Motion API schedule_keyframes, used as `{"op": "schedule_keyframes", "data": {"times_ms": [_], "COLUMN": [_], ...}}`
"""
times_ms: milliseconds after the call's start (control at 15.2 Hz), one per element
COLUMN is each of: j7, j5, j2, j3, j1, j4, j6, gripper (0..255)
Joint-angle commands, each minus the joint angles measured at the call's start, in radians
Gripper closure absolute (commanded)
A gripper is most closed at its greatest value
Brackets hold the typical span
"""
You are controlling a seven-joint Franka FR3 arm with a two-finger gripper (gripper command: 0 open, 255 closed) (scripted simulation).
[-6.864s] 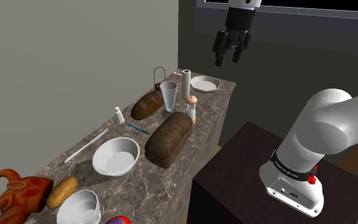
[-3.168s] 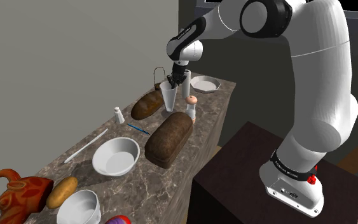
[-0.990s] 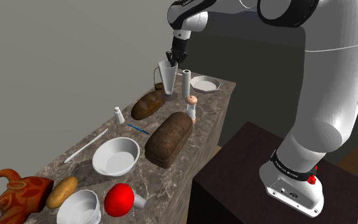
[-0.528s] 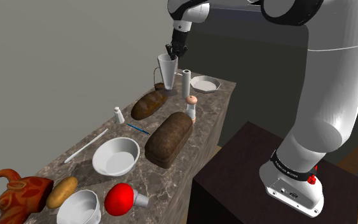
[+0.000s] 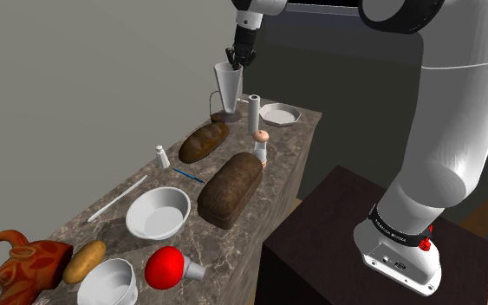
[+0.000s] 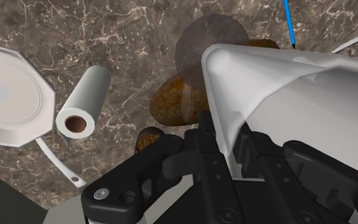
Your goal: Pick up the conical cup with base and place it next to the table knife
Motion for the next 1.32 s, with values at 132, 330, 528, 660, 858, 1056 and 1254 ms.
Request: {"op": "schedule_keyframes", "data": {"times_ms": [132, 330, 528, 660, 858, 1056, 1254], "j7": [0.011, 0.018, 0.025, 0.03, 0.053, 0.116, 0.18], "j5": [-0.004, -0.006, -0.008, -0.009, -0.014, -0.028, -0.042], "j2": [-0.002, -0.002, 0.002, 0.006, 0.002, -0.009, -0.01], "j3": [-0.001, -0.002, -0.002, -0.003, 0.003, 0.021, 0.04], "j1": [-0.001, -0.003, -0.005, -0.007, 0.008, 0.055, 0.101], "j4": [0.051, 0.092, 0.137, 0.169, 0.181, 0.163, 0.16], "j6": [-0.052, -0.092, -0.133, -0.161, -0.171, -0.153, -0.14], "gripper": [255, 255, 255, 255, 255, 255, 255]}}
